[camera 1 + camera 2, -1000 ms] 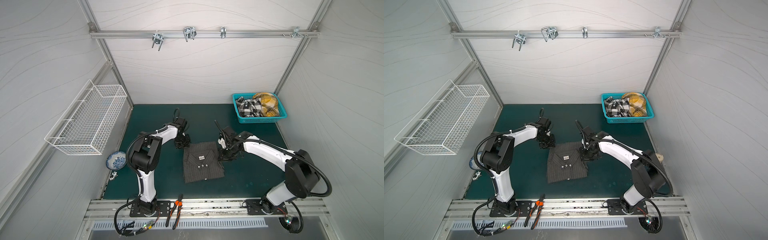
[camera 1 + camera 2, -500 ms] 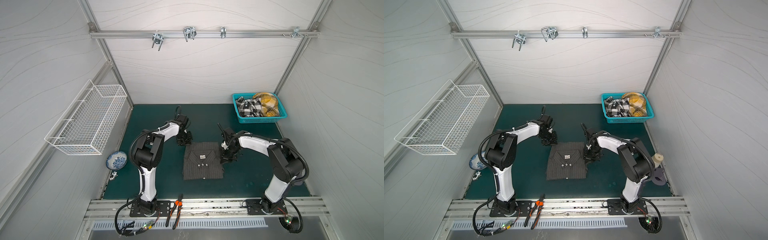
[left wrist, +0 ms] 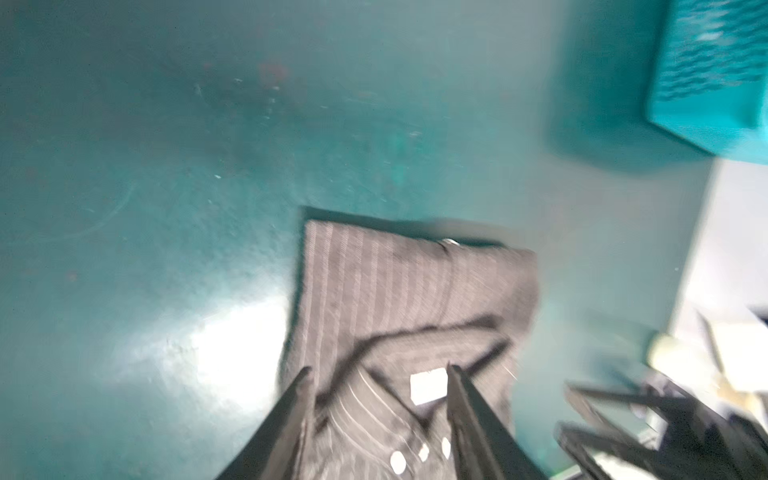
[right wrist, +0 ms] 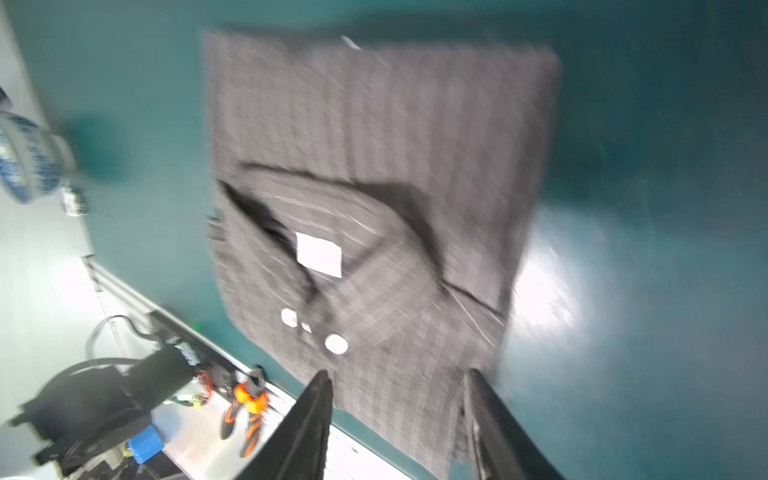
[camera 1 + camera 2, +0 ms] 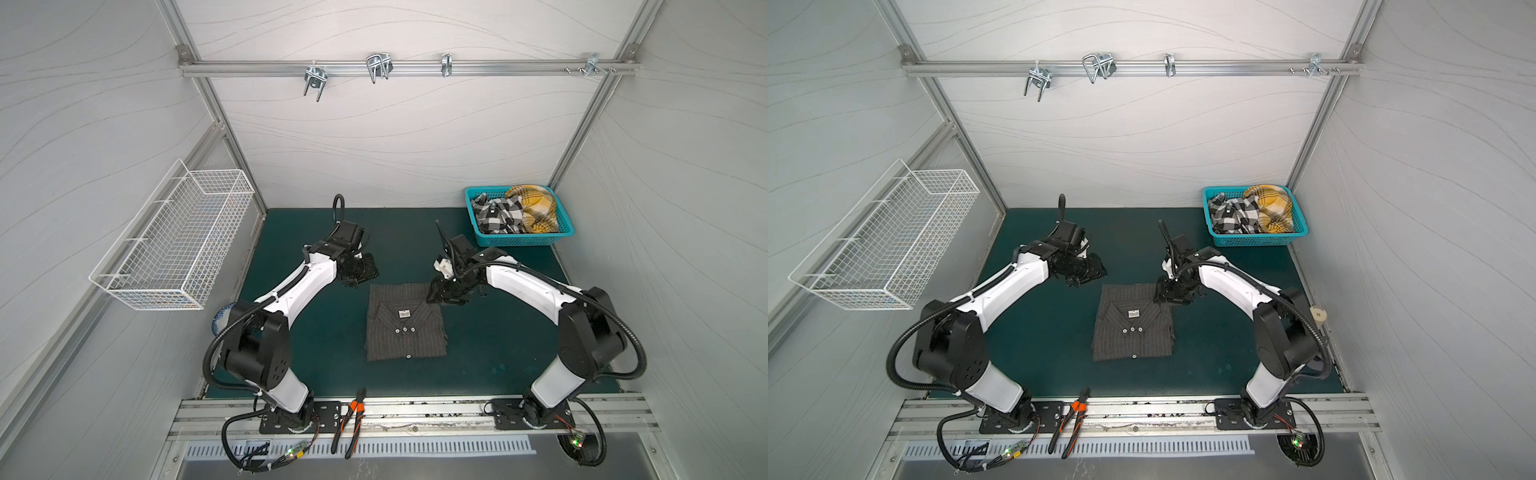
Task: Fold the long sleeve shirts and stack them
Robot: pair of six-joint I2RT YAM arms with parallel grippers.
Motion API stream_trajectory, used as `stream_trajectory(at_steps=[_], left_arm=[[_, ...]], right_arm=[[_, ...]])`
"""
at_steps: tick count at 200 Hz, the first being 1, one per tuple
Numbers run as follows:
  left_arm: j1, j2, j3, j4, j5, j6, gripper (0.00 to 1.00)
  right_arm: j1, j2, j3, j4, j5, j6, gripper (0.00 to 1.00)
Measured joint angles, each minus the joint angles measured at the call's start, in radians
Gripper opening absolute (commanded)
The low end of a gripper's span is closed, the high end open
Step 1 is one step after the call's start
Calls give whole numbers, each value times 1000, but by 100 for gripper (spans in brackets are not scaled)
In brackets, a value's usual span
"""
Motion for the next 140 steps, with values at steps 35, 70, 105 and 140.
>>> stream_trajectory(at_steps=[35,70,105,140], left_arm=[[-32,85,-80,8,56,3,52],[-58,154,-104,10,85,4,46],[-61,161,-102,32,101,6,25],[-61,195,-100,40,111,4,6]], right_arm=[[6,130,55,26,-11,-35,54],[25,163,53,26,-11,-49,48],[38,167,53,26,-2,-63,36],[38,178,54,26,16,-66,16]])
